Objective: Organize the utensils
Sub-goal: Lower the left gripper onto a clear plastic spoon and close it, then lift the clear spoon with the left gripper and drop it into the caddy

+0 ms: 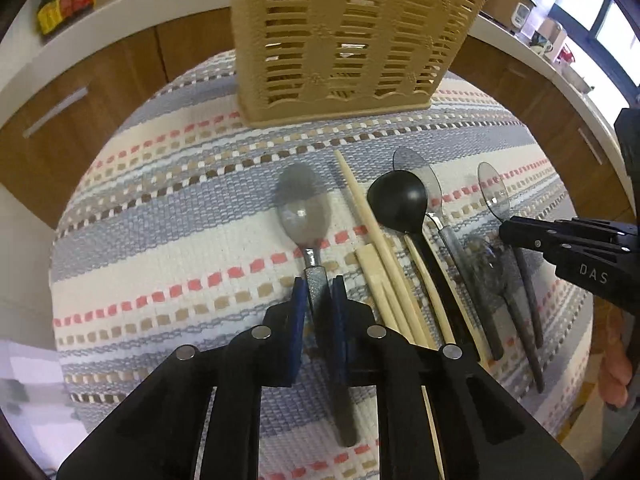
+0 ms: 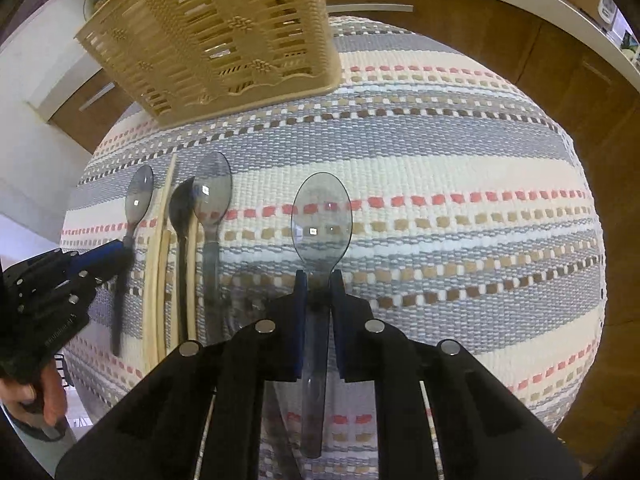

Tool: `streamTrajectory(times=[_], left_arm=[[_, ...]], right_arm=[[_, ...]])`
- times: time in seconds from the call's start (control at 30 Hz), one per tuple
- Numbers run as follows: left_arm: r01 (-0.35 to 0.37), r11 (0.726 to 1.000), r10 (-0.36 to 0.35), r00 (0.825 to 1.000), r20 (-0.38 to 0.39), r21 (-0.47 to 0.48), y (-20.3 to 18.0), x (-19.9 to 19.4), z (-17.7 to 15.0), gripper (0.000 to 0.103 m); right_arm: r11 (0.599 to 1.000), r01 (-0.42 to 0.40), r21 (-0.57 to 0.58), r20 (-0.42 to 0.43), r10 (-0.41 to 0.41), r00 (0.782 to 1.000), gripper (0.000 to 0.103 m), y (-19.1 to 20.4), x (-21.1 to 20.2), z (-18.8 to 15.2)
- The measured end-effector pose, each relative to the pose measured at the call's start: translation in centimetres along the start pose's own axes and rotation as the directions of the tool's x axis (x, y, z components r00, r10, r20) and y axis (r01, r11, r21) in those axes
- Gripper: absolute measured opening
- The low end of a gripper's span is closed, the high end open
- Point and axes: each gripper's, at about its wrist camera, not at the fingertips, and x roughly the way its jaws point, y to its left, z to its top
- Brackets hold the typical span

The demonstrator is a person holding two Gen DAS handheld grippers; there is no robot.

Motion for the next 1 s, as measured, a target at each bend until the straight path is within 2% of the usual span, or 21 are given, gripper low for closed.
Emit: streamTrajectory(times=[0.2,0.33,0.4,0.47,0.57,0.7,0.77,0.8,0.83,0.87,0.93,1.0], left_arm=[[-0.037,0.999,0.037,0.999,0.010,-0.015,1.1,-0.7,-0.8,0.010],[-0.084,0.996,0.084,0.996,0.034,-0.008,0.7,-0.7,-0.8,0.012],[-0.059,0.998,0.060,0.998,0.032,-0.018,1.0,-0.7,-0.4,0.025],[-0.036,0.999,0.036,0.999,0.027,-0.033,1.1,-0.6,0.1,0.028],[-0.032,0.999,0.032,0.999,0.016,-0.038,1.6,-0.2,0.8,0.028],[-0.035,0.999,0.035,0.999,-0.015,-0.017,1.9,0.0,1.8,0.029],[-0.048,0.999,0.048,0.998,-0.027,0.001,1.5,0.4,2.0,0.029],[-0.059,0.998,0.059,0.998,-0.032,0.013,1.4,0.4,2.1,0.029],[-0.075,0.997,0.076,0.996,-0.039,0.029,1.0,0.6,2.3,0.029],[-0.093,0.995,0.095,0.995,-0.042,0.044,0.6,0.8,2.4,0.027],[-0.149,0.986,0.152,0.988,-0.033,0.072,-0.3,1.1,2.5,0.012],[-0.175,0.981,0.177,0.984,-0.013,0.084,-1.0,1.1,2.5,0.009]], right_arm=[[1.000,0.010,-0.015,-0.008,-0.010,1.000,0.010,-2.0,-0.6,-0.4],[1.000,0.015,0.016,0.018,-0.015,1.000,0.012,-4.2,-2.0,-0.4],[1.000,-0.006,0.030,0.028,0.005,1.000,0.016,-5.1,-2.7,-0.4],[0.999,-0.023,0.035,0.034,0.022,0.999,0.029,-5.5,-3.2,-0.1],[1.000,-0.010,0.017,0.033,0.009,0.999,0.034,-5.7,-3.6,0.2],[1.000,-0.006,0.007,-0.040,0.006,0.999,0.034,-4.0,-1.3,0.7],[0.999,0.032,-0.024,-0.051,-0.033,0.998,0.033,-3.1,-0.9,0.7],[0.997,0.057,-0.044,-0.047,-0.059,0.997,0.030,-2.7,-0.8,0.7],[0.994,0.083,-0.067,-0.044,-0.086,0.995,0.022,-2.2,-0.7,0.6],[0.991,0.101,-0.087,-0.040,-0.104,0.994,0.012,-1.7,-0.6,0.5],[0.986,0.114,-0.121,-0.032,-0.119,0.992,0.010,-1.0,-0.6,0.4],[0.985,0.104,-0.141,-0.016,-0.108,0.994,0.010,-0.4,-1.0,0.3]])
